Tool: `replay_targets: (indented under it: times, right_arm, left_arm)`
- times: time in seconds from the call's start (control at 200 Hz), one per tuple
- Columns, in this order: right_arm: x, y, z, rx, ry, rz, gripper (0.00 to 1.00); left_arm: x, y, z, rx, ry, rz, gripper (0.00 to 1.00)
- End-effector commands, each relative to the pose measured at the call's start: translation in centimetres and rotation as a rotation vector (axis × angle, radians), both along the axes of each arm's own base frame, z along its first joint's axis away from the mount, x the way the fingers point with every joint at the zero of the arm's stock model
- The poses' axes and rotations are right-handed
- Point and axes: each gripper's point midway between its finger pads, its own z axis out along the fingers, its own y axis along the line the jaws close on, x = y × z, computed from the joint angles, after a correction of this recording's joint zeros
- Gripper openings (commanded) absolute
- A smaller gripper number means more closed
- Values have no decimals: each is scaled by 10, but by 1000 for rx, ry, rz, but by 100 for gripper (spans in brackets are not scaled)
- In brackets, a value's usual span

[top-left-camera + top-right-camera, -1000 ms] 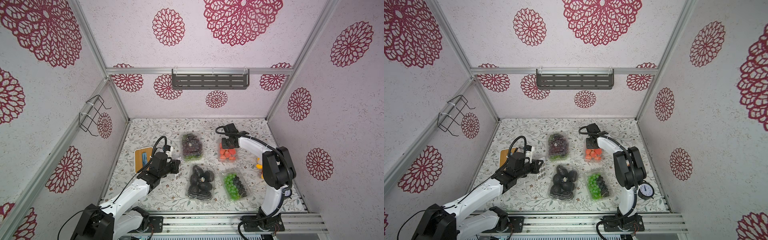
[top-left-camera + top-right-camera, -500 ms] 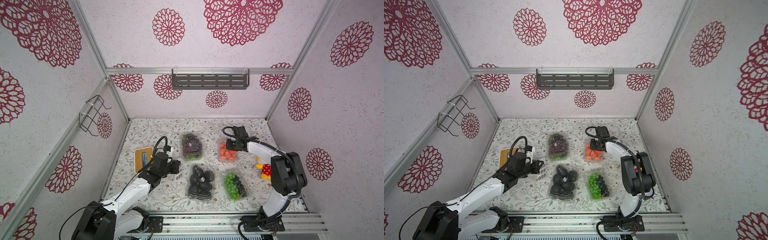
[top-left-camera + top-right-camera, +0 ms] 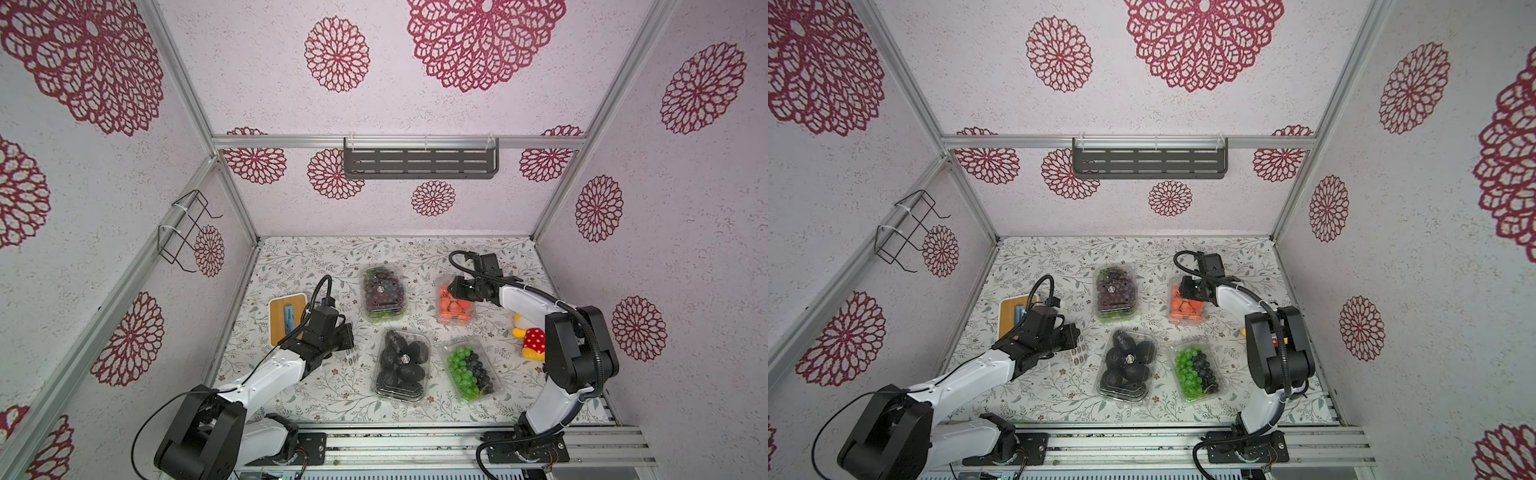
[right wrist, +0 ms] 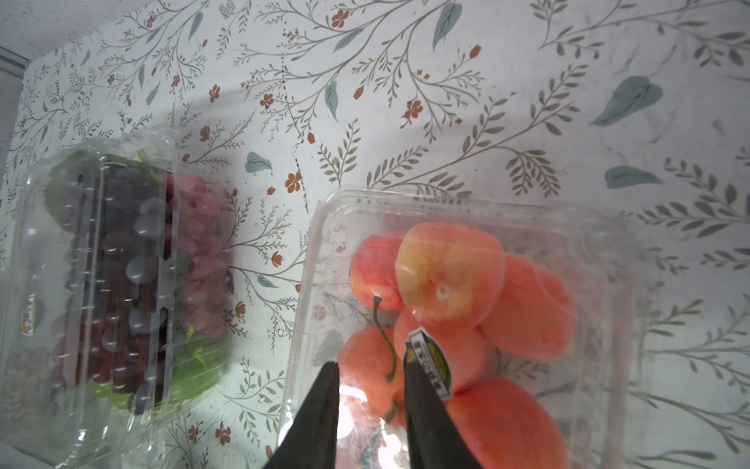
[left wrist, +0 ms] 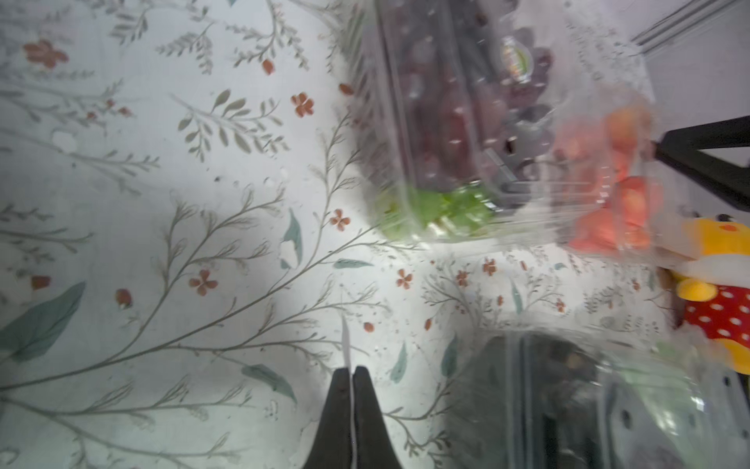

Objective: Label fruit boxes
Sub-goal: Place the label sticker at the center of the board.

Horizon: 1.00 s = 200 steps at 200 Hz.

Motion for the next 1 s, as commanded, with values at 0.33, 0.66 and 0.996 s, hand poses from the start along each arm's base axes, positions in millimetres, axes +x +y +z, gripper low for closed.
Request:
replay_targets:
  times: [0.33, 0.66, 0.996]
  right_arm:
    - [8, 1, 5, 11, -19, 3, 32]
    - [10, 18, 10, 83, -33, 57, 34]
    - [25, 7, 55, 30, -162, 10, 47]
  left_arm:
    - [-13, 29, -38, 133, 189, 134, 25]
    - [-22, 46, -34, 193, 207, 194, 71]
    - [-46, 39, -28, 239, 263, 253, 98]
